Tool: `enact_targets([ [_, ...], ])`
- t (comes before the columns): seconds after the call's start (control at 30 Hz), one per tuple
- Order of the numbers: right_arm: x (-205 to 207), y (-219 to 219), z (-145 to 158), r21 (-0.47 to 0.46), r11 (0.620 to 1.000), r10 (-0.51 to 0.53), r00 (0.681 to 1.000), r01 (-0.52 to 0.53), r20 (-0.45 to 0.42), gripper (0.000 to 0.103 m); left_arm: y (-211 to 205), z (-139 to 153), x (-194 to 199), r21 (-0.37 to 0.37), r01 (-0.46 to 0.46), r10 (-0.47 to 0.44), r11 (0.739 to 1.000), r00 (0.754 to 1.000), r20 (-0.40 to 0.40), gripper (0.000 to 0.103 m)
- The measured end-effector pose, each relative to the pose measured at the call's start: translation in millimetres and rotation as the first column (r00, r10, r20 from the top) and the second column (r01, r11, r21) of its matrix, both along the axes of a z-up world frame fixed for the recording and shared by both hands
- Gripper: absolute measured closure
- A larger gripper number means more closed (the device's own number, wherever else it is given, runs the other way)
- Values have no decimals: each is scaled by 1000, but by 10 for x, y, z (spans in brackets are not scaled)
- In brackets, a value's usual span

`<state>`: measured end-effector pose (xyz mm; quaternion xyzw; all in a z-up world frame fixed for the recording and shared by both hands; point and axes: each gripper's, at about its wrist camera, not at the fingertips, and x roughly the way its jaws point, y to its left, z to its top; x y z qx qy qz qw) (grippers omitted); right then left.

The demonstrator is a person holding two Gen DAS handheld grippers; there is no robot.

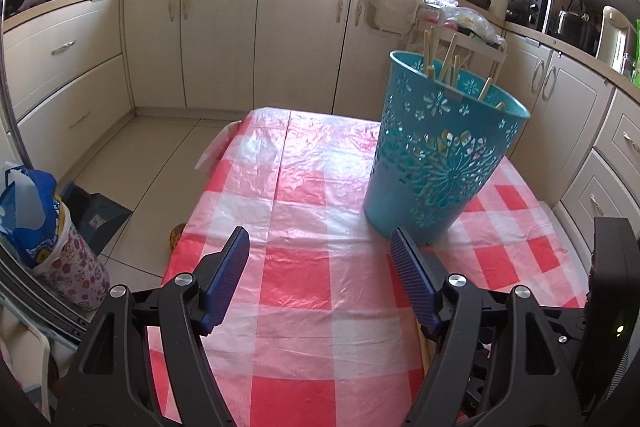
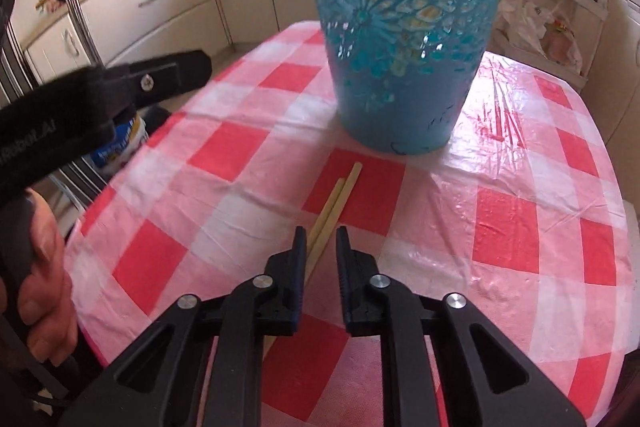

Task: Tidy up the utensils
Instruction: 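Lower the right tool onto a chopstick and grasp it while the left tool grasps another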

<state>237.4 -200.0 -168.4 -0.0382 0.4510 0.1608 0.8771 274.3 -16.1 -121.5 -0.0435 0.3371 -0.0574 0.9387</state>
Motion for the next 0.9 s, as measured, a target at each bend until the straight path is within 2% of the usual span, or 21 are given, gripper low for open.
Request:
enact_targets([
  [0.07,-24,-35,5,-23,1000,2,1000,-2,-1,95,-21,-40,9,7,15,-15,1000,1000,-20,34],
  [0.2,-83,-172,0,-42,999,-1,1000,1,-6,95,-150,-154,23,28,73,-71,997,995,-73,34],
  [0.27,-88,-254,3,-21,1000,-4,1000,4,-20,95,-238,-207,22,39,106,-102,994,990,-97,34],
  [0.43,-142,-400,2,-13,1000,-16,1000,16,-23,95,-600,-391,58,88,251,-229,964,951,-208,34],
  [0.53,-174,-524,13,7,1000,-28,999,28,-34,95,-750,-531,85,103,292,-255,951,928,-272,37],
  [0.57,-180,-547,15,7,999,-32,999,33,-38,93,-791,-566,88,110,300,-259,948,923,-286,41],
  [0.6,-180,-568,12,-1,999,-37,998,37,-41,92,-832,-596,88,118,312,-266,943,917,-296,49],
  [0.63,-179,-573,7,-9,999,-32,999,32,-39,92,-884,-617,71,151,320,-268,935,920,-286,52],
  [0.7,-160,-544,-2,-24,999,-26,999,25,-32,91,-963,-619,46,145,364,-315,920,908,-278,87],
  [0.73,-151,-521,-2,-33,999,-22,999,21,-29,91,-997,-612,45,148,379,-327,914,901,-286,95],
  [0.87,-137,-512,-1,-43,999,-14,999,13,-44,92,-1013,-608,69,151,402,-343,903,887,-308,95],
  [0.9,-136,-509,-2,-48,999,-13,999,11,-47,91,-1028,-605,67,178,412,-346,894,886,-310,87],
])
